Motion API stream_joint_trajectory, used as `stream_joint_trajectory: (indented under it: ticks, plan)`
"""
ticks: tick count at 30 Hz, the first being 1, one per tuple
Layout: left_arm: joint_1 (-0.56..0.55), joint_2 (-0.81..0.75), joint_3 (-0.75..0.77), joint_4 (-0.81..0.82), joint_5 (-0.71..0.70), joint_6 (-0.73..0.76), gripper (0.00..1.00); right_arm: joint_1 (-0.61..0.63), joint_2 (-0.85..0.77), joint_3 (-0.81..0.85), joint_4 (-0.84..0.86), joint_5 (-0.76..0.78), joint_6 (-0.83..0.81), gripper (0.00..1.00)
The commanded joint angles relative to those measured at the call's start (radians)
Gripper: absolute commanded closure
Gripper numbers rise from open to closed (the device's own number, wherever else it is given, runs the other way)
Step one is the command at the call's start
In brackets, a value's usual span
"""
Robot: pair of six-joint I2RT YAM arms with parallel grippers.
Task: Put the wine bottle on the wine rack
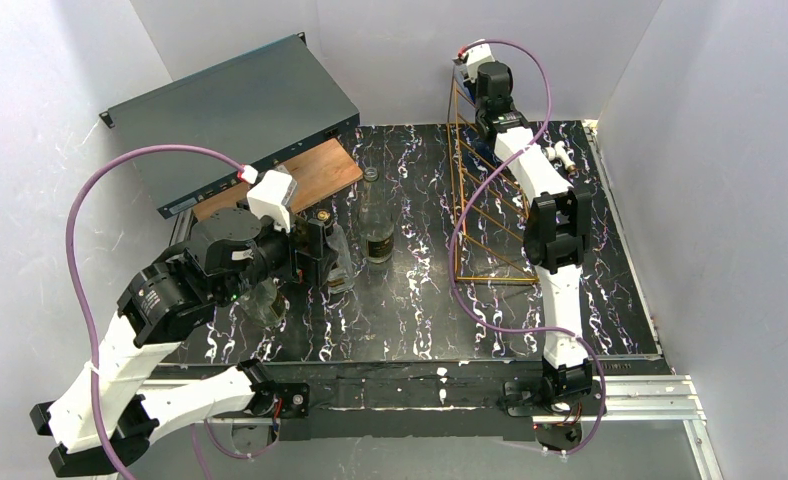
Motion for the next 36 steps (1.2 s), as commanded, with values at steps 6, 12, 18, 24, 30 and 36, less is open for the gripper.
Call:
stream_joint_trajectory:
  ticks: [6, 12, 18, 24, 30, 36]
  plan:
    - [0.006, -0.016, 0.012, -0.013, -0.004, -0.007, 0.01, -0.004, -0.01, 0.043, 0.112, 0.0, -0.031, 0.99]
    - [0.006, -0.027, 0.007, -0.014, -0.01, -0.012, 0.01, -0.004, -0.006, 0.046, 0.072, -0.035, 0.003, 0.96]
    - [0.006, -0.028, 0.007, -0.015, -0.007, -0.013, 0.01, -0.003, -0.011, 0.025, 0.056, -0.094, -0.006, 0.96]
    - [0.006, -0.033, 0.011, -0.022, -0.011, -0.013, 0.01, -0.003, -0.013, 0.008, 0.055, -0.108, -0.09, 0.96]
    - [0.006, -0.034, 0.007, -0.022, -0.006, -0.018, 0.01, -0.003, -0.023, -0.028, 0.036, -0.125, -0.122, 0.91]
    - [0.006, -0.035, 0.007, -0.023, -0.004, -0.021, 0.01, -0.003, -0.029, -0.038, 0.007, -0.165, -0.118, 0.83]
